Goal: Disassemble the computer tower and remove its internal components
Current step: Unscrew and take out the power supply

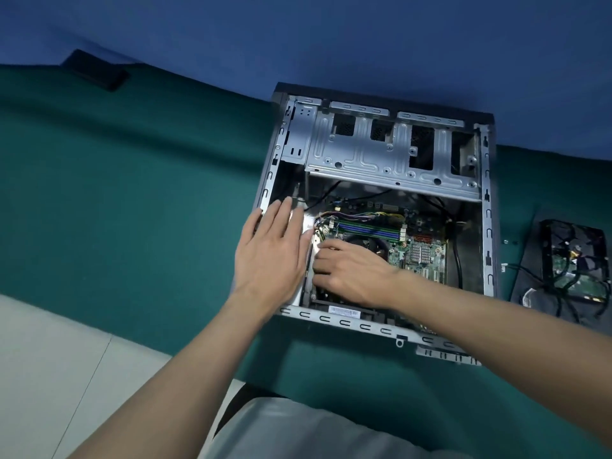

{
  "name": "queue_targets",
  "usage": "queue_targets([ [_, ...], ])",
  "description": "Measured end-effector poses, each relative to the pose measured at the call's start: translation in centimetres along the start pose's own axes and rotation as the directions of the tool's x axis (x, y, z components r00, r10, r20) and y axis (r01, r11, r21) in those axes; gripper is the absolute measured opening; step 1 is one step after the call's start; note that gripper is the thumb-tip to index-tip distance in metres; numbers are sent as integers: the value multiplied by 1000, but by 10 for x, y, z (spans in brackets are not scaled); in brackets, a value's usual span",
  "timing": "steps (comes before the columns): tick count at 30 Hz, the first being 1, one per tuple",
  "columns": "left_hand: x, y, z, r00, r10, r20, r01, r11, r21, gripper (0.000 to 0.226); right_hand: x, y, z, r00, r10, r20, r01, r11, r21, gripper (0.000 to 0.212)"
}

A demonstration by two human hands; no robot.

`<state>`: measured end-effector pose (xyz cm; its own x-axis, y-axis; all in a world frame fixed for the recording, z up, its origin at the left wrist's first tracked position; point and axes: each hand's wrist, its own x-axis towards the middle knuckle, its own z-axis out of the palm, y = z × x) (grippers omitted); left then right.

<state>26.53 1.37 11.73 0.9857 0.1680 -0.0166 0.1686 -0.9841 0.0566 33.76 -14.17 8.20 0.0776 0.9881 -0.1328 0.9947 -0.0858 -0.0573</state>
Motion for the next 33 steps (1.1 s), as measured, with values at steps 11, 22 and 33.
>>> queue_targets([
  [11, 0, 0, 3, 998, -11, -55, 8, 998, -63, 46, 3, 5, 6, 945, -168, 281, 191, 980, -55, 15],
  [22, 1, 2, 2, 1000, -4, -12, 4, 1000, 7, 48, 13, 17, 6, 908, -282, 310, 324, 942, -90, 45],
  [33, 2, 1, 3, 999, -9, -40, 8, 1000, -17, 44, 8, 12, 21, 959, -198, 205, 209, 977, -36, 42],
])
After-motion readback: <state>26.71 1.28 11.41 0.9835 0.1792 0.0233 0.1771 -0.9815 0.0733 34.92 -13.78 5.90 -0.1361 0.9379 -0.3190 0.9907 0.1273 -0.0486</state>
